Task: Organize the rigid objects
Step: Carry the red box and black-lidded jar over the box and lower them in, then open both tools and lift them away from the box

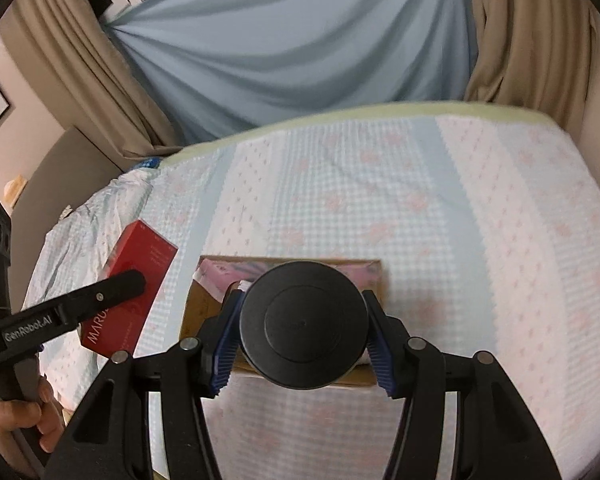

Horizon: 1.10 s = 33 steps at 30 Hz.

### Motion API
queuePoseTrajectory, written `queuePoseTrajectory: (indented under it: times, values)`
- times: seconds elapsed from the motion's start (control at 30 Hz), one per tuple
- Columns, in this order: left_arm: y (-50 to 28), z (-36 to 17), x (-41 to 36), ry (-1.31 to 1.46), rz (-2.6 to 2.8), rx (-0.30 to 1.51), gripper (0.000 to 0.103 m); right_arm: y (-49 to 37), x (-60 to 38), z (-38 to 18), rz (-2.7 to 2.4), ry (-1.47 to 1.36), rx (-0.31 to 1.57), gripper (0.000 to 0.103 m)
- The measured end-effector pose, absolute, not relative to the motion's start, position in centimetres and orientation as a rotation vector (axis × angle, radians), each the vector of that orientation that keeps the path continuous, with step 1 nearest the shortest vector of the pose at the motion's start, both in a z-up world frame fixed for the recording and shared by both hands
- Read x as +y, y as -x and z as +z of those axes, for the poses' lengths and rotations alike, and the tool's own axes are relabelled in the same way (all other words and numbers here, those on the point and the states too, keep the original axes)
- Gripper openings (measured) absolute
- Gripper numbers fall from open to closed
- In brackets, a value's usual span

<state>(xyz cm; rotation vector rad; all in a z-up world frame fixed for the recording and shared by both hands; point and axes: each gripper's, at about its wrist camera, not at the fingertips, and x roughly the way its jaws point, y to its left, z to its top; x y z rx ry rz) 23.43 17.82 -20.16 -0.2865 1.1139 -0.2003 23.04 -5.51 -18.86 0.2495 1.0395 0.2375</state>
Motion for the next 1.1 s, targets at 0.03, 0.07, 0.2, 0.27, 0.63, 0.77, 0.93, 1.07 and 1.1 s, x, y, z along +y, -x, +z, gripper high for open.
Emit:
queuePoseTrajectory:
  times: [0.03,0.07,0.2,0.27,0.63,0.77,0.93,1.07,1.1]
  values:
    - [-23.8,-21.0,18.5,0.288,-0.199,1.128,0.040,-23.5,-4.6,-19.9,0.226,-0.250,1.061,0.052]
    - [-24.2,-22.1,19.3,0.291,-0.199,1.143,0.040,-23.8,-4.1,-20.5,0.219,-0.252,1.073,0.052]
    - [-26.0,-26.3,21.2,0.282,-0.196,1.197,0.040,-25.2,-2.6,-23.7,0.186,-0.250,1.123,0.052]
    - [-26.8,-28.3,22.0,0.292,-0.191,1.220,0.040,-26.1,-2.2,-25.3,0.173,-0.257,1.149,0.052]
    - [-30.5,-36.2,24.4,0.309,-0.135,1.293,0.040,-30.4,-2.1,-33.6,0.114,-0.245,1.255,0.052]
    - [-31.4,-37.7,24.6,0.298,-0.117,1.309,0.040,-31.8,-2.2,-35.7,0.096,-0.269,1.292,0.052]
    - [-31.8,-38.6,24.5,0.312,-0.123,1.329,0.075,-32.9,-2.3,-37.5,0.093,-0.334,1.362,0.058]
    - [-31.5,-37.8,24.5,0.310,-0.127,1.304,0.103,-32.7,-2.5,-36.7,0.096,-0.343,1.334,0.102]
    - [-31.4,-37.8,24.5,0.304,-0.123,1.315,0.103,-32.4,-2.6,-36.3,0.076,-0.328,1.323,0.102]
